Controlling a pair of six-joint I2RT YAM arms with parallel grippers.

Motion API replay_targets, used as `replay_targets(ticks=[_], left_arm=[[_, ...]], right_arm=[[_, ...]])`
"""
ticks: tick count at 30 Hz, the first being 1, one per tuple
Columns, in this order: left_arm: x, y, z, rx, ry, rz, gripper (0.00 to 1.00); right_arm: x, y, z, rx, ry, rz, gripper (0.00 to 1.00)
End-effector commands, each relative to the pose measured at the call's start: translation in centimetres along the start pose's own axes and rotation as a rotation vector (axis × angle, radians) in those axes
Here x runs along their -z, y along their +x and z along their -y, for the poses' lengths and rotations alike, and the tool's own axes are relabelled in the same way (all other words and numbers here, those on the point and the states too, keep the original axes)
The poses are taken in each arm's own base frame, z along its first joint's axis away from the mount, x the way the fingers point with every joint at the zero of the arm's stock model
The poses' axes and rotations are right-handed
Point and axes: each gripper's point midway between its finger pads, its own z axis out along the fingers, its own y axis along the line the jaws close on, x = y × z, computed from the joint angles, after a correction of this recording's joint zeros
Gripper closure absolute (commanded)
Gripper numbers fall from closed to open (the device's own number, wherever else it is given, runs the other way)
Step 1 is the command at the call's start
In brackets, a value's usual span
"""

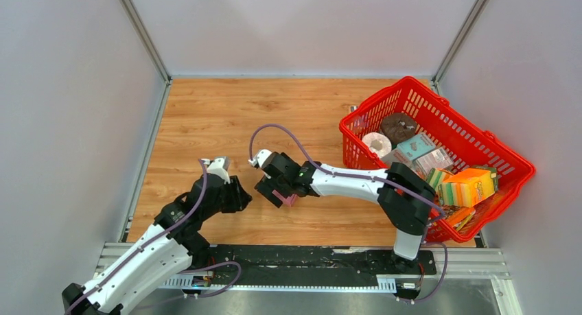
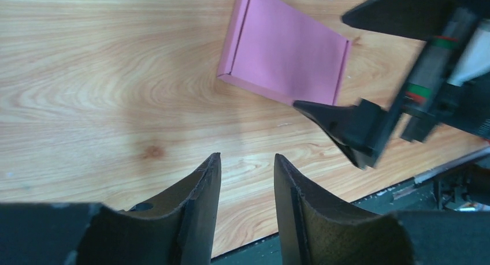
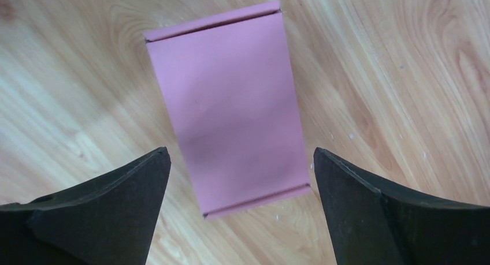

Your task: Fold the paper box

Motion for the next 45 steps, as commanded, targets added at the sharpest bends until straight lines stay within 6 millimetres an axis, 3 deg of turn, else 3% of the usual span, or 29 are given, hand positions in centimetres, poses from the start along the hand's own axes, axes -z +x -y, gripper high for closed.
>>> replay_targets(ticks=[1,2,4,5,7,8,9,10,11,12,13,14,15,16,17,18,19,22,28,38,45], left_arm=[[1.5,-2.5,0.1,-0.098,-0.068,0.009,0.52],[1.4,-2.6,0.3,-0.113,-0.067,0.002,0.52],[1.4,-3.6,2.1,-0.152,-0.001,0.01,0.52],[0.7,-3.3,2.3,-0.169,0.0,-0.031,0.52],[0.1,-3.9,4.2,-0.187,0.04,-0.062,0.52],[-1.0,-2.6,4.8,-0.222,0.028,-0.14,0.52],[-1.2,-3.4,6.2,-0.251,0.03,-0.137,0.52],[-1.8,-3.9,6.2,-0.283,-0.03,-0.123,0.52],[-3.0,-2.2,6.8,-0.334,-0.07,-0.188,0.52],[-3.2,-3.2,8.2,-0.348,-0.082,-0.179,0.52],[-4.0,-3.4,8.4,-0.371,-0.13,-0.175,0.52],[-5.6,-2.3,8.1,-0.408,-0.191,-0.223,0.53],[-5.8,-2.9,9.5,-0.444,-0.209,-0.205,0.53],[-6.3,-2.7,9.9,-0.464,-0.23,-0.218,0.53],[-7.8,-1.5,9.7,-0.498,-0.273,-0.263,0.54],[-7.9,-1.5,11.3,-0.527,-0.262,-0.262,0.54],[-8.4,-1.7,11.5,-0.553,-0.292,-0.244,0.54],[-9.7,-0.8,12.3,-0.634,-0.34,-0.261,0.54],[-12.1,1.8,12.5,-0.638,-0.354,-0.339,0.53],[-13.6,4.1,8.6,-0.669,-0.486,-0.382,0.55],[-13.6,3.6,4.2,-0.624,-0.584,-0.368,0.6]], right_arm=[[5.1,-2.1,0.8,-0.095,-0.024,0.08,0.0],[7.0,-2.4,1.7,-0.131,-0.001,0.109,0.0],[8.8,0.2,2.8,-0.198,0.054,0.051,0.0],[11.1,0.0,4.1,-0.232,0.104,0.091,0.0],[13.2,1.9,5.1,-0.278,0.144,0.069,0.0],[15.5,1.7,6.2,-0.312,0.177,0.123,0.0],[16.7,2.0,6.9,-0.335,0.203,0.14,0.0],[18.0,2.8,7.6,-0.356,0.234,0.143,0.0],[20.5,2.5,8.8,-0.417,0.271,0.222,0.0],[21.9,2.5,9.5,-0.449,0.286,0.263,0.0],[24.2,2.4,10.1,-0.491,0.278,0.343,0.0],[25.4,2.2,10.5,-0.52,0.278,0.395,0.0],[26.5,2.2,10.8,-0.537,0.273,0.444,0.0],[29.0,1.5,11.4,-0.577,0.248,0.562,0.0],[29.2,1.8,11.5,-0.565,0.245,0.59,0.0],[30.1,1.8,11.7,-0.573,0.239,0.627,0.0],[31.5,1.7,12.0,-0.584,0.227,0.682,0.0],[32.6,1.6,12.1,-0.57,0.214,0.718,0.0],[31.8,1.3,11.5,-0.53,0.189,0.705,0.0],[30.7,1.3,10.7,-0.501,0.162,0.707,0.0],[29.8,1.2,10.5,-0.493,0.161,0.691,0.0]])
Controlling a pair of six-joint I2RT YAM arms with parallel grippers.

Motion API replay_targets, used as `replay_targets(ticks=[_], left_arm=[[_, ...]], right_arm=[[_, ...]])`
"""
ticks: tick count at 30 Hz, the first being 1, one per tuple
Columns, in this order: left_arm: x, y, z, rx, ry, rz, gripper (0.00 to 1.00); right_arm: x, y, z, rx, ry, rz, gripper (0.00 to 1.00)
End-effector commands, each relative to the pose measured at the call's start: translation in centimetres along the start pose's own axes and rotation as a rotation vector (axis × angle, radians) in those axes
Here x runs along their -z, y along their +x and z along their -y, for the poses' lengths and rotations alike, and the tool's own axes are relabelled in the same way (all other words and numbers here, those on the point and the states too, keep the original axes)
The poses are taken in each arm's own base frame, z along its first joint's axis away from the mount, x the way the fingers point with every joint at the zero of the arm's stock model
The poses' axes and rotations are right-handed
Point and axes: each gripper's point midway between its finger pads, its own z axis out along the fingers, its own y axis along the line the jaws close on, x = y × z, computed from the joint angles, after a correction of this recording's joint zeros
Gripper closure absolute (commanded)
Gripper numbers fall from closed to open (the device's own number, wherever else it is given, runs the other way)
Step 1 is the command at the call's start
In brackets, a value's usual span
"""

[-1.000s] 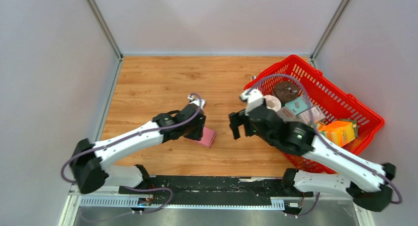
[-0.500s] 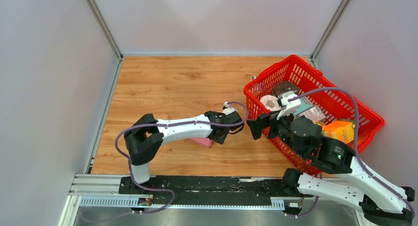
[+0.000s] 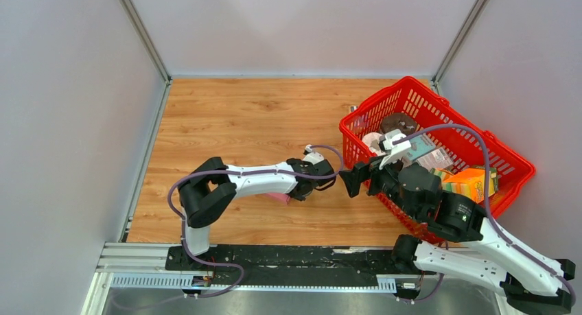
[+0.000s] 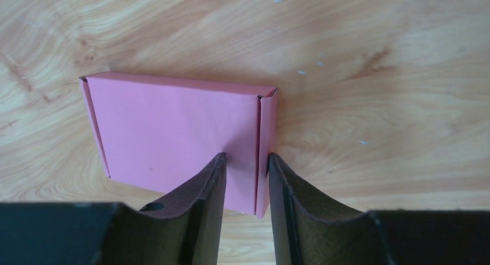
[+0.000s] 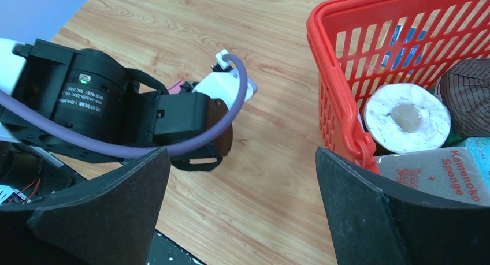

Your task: Fold the paper box

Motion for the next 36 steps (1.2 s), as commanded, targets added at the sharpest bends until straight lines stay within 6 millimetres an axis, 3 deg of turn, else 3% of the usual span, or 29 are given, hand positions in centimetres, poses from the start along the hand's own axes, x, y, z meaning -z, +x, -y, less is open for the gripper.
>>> replay_targets(ticks=[1,2,8,16,28,36], left_arm=[[-2.3,2.0,-3.7,0.079,-0.08,-0.058,0.6],[-2.8,3.0,-4.6,0.085,-0.098,-0.075,0.6],[-4.9,3.8,-10.3,0.25,-0.135,-0.11,0.62],[-6.1,5.0,-17.2,0.454,-0.17,-0.157,0.62],[-7.6,2.5,-19.8,0.96,-0.031,-0.172,0.66],[-7.9,1.9,-21.0,1.233,0.016,-0.165,0.67]], right_arm=[[-0.5,-0.8,-0.7,-0.008,-0.02,0.036,0.0],[-0.5,-0.8,-0.7,-0.007,-0.022,0.035,0.0],[-0.8,-0.3,-0.8,0.005,-0.02,0.021,0.0],[-1.2,0.2,-0.8,0.014,-0.016,0.006,0.0],[-1.0,0.0,-0.8,0.018,-0.02,0.009,0.0],[-0.4,-0.3,-0.5,0.01,-0.018,0.017,0.0]])
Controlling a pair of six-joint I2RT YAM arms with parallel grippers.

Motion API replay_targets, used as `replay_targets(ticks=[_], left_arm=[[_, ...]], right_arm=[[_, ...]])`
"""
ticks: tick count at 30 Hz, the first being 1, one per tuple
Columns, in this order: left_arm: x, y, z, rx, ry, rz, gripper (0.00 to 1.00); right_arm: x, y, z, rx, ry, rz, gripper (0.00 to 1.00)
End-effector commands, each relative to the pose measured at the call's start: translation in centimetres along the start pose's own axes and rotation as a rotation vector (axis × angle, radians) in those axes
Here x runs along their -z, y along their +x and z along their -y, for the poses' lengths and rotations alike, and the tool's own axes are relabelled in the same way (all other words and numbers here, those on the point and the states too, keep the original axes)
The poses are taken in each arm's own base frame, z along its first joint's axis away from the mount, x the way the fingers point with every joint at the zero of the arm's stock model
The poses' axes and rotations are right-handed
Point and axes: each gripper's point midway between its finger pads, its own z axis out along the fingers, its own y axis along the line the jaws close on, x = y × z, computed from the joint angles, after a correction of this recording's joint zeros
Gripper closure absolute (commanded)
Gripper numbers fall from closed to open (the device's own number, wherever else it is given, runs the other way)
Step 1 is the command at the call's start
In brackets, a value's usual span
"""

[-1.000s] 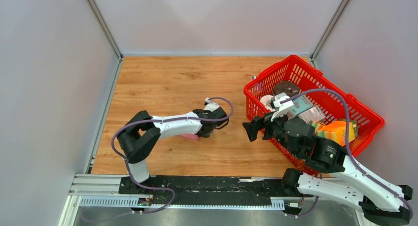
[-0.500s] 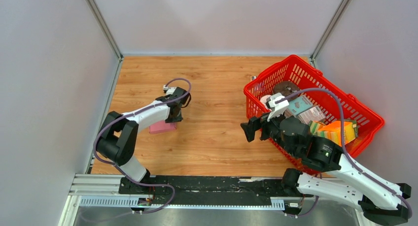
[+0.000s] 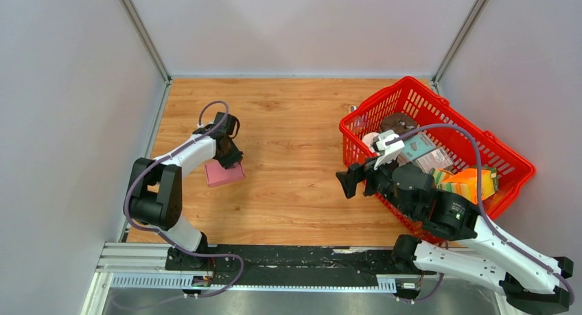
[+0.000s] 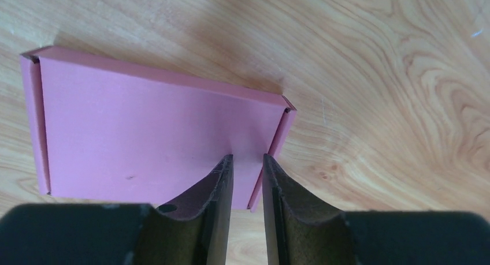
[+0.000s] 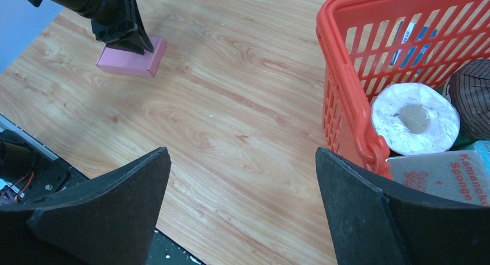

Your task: Fold the paper box

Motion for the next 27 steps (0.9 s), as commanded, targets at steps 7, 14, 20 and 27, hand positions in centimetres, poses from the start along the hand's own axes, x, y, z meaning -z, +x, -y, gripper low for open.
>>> replay_targets(ticks=[7,14,20,27], left_arm=[[3.9,-5.3,-3.9,0.007,-0.174,0.186,0.66],[6.0,-1.5,5.7,-0.369,0.17,0.013,0.59],[2.4,3.2,11.0,-0.354,0.301,-0.113,0.74],[-1.1,1.3,6.8,-0.063,0.201,-0.133,0.96]], right_arm=[[0.4,-1.4,-0.1,-0.014,-0.01,0.049,0.0],[0.1,-1.5,-0.3,-0.015,-0.012,0.05,0.0],[0.2,-1.6,-0.5,-0.027,-0.019,0.051,0.0],[1.0,-2.0,0.1,-0.032,-0.006,0.062,0.0]])
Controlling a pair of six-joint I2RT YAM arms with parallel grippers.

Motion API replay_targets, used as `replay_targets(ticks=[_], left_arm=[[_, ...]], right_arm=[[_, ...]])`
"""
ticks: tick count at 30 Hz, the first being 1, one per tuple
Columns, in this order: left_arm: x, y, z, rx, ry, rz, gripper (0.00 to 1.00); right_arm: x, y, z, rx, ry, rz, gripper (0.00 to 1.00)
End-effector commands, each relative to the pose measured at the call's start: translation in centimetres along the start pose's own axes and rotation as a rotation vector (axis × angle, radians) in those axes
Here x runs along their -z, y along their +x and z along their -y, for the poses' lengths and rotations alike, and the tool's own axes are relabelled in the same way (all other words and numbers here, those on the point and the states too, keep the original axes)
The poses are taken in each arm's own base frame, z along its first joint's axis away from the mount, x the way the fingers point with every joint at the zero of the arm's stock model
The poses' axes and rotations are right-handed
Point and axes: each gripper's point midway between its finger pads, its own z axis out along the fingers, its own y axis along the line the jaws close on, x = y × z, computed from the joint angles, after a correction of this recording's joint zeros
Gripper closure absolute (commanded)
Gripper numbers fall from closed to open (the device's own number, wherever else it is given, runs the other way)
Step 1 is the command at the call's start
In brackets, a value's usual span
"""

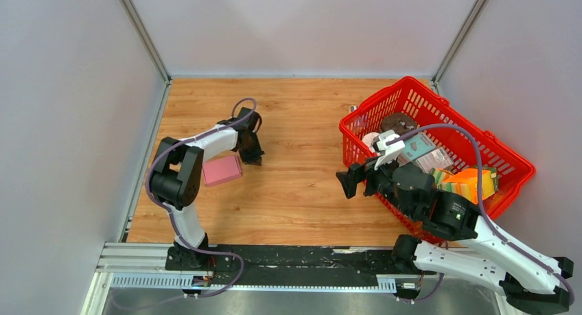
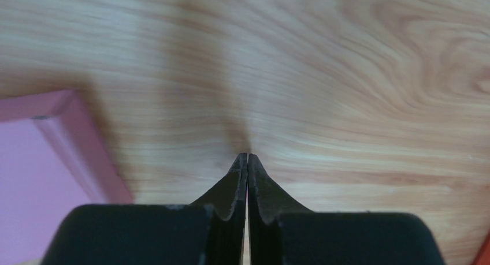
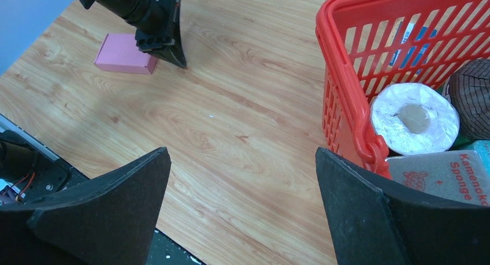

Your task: Fold the paper box

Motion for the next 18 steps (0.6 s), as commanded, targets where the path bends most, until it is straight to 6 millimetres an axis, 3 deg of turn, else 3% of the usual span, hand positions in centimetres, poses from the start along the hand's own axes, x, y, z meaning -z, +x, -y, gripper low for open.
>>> replay_targets(ticks=[1,9,10,14,18], left_arm=[[0.2,-1.9,-3.2,0.254,0.038,0.057,0.99],[1.6,-4.1,-10.4,0.508,0.046,0.082,1.0],[2.1,-4.7,-12.3,0.565,0.026,0.099,1.0],[3.9,-4.6,-17.7,0.697,-0.064,0.184,1.0],[6.6,-4.0,-21.8,0.782,-0.12,0.265,1.0]], right_arm=[[0.9,-2.0,0.1,-0.034,-0.006,0.062,0.0],[0.5,-2.3,-0.7,-0.038,-0.03,0.058,0.0],[0.5,-2.3,-0.8,-0.038,-0.033,0.057,0.0],[0.5,-2.5,-1.0,-0.035,-0.045,0.059,0.0],[0.3,-2.6,-1.3,-0.034,-0.053,0.054,0.0]])
